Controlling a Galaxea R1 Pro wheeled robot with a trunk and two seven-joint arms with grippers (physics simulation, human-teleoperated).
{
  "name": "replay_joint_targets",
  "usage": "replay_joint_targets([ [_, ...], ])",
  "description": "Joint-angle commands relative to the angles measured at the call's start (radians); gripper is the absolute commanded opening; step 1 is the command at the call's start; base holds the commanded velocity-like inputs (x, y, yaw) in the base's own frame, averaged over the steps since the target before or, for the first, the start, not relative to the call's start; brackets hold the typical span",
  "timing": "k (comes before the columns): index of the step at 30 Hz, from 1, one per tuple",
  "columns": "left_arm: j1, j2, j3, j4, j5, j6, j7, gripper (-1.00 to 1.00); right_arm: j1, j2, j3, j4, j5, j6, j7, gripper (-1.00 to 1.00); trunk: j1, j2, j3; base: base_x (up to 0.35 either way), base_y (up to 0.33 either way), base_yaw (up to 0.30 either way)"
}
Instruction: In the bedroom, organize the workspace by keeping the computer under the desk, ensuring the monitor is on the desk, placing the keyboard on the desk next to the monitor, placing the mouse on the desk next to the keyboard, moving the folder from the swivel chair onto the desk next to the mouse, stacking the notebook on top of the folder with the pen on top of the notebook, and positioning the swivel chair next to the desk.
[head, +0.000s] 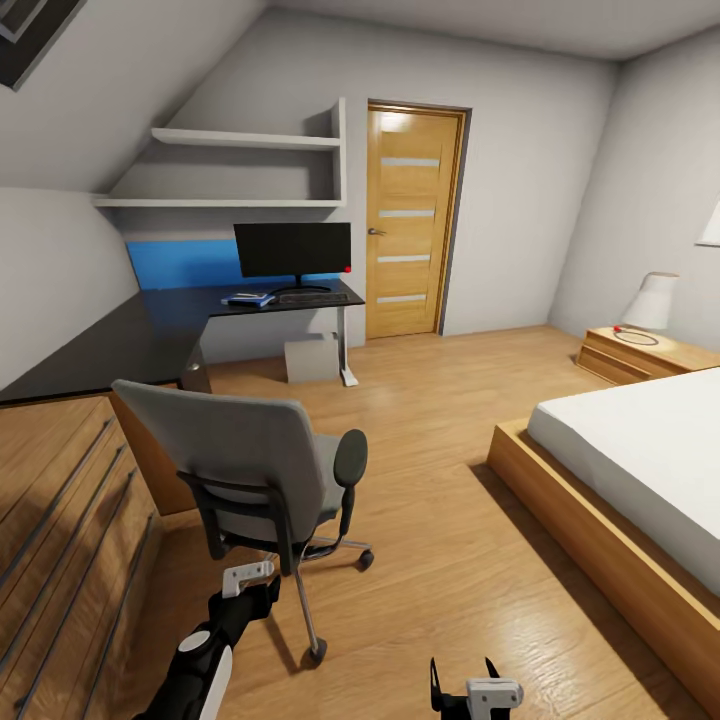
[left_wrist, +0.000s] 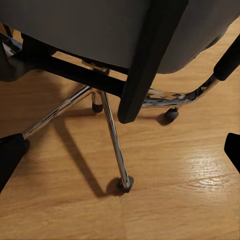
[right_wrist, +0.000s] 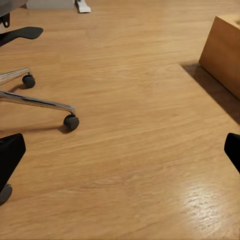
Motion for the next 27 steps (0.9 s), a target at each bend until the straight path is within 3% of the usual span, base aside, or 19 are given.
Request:
replay_joint_targets([
  [1,-0.001,-0.001,0.005,-0.002,-0.009,0.005,-0.007,1.0,-0.001,0.0,0.009,0.001,-0.007,-0.003,-0.005,1.0,0.0,0.0,-0.001,0.0,0.0,0.0],
  [5,-0.001,-0.002,0.005,-0.002,-0.008,0.005,-0.006,1.0,-0.001,0.0,0.009,0.001,-0.007,-0.003,-0.005,1.0,0.0,0.0,-0.001,0.0,0.0,0.0],
  [23,-0.001,-0.003,0.005,-0.002,-0.007,0.004,-0.002,1.0,-0.002,0.005,0.006,-0.003,-0.012,0.006,-0.008,1.0,0.069,-0.126,-0.057,0.0,0.0,0.0],
  [27,-0.001,-0.003,0.005,-0.002,-0.006,0.004,-0.001,1.0,-0.004,0.004,0.005,-0.042,-0.013,0.054,-0.024,1.0,0.084,-0.154,-0.07,0.0,0.0,0.0],
])
